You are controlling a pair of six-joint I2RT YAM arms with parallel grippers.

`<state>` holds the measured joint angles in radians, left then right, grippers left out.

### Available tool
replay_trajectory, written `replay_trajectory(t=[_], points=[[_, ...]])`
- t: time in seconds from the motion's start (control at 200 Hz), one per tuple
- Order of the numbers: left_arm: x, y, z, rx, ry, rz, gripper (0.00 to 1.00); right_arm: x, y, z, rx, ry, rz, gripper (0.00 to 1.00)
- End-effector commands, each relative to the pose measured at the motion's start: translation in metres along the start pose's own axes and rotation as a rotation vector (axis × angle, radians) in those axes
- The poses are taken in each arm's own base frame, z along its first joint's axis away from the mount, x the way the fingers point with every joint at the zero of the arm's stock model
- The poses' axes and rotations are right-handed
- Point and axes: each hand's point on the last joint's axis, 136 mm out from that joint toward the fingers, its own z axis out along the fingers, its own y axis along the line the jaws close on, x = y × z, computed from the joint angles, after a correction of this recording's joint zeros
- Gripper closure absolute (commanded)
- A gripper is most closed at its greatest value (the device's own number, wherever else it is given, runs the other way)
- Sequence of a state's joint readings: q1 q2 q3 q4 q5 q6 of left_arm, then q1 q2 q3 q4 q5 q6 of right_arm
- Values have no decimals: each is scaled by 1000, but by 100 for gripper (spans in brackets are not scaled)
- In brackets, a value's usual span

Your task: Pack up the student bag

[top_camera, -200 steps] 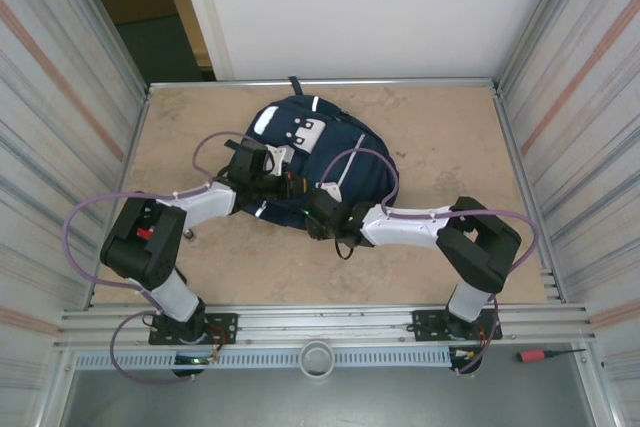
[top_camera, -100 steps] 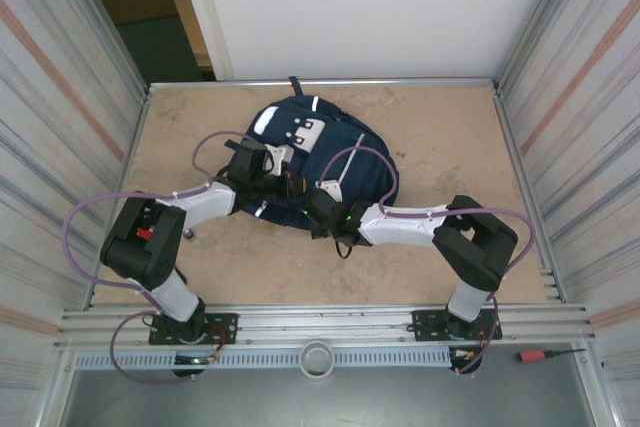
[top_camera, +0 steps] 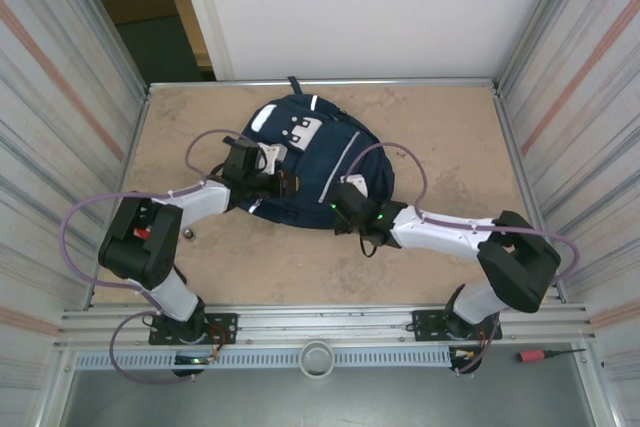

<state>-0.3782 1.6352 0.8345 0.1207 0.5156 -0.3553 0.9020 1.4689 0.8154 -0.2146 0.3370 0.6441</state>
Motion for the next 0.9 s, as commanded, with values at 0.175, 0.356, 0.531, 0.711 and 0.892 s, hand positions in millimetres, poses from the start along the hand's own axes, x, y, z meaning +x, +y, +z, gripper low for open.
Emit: replay_trajectory(t=[0.175,0.356,0.531,0.711,0.892], points=[[2,28,-15,-125,7,2,100,-10,-26,-15,-51,-1,-17,100],[-11,3,-31,-108,-50,87,67,-14,-22,-14,-157,17,16,100],[-23,-29,-53,-146,-133,256,51,-14,-23,-11,-191,38,18,100],[-11,-77,-43,-168,-122,611,42,-18,-25,-13,-249,35,51,100],[14,-108,-13,-213,-57,994,33,-22,-28,-16,-301,36,90,100]])
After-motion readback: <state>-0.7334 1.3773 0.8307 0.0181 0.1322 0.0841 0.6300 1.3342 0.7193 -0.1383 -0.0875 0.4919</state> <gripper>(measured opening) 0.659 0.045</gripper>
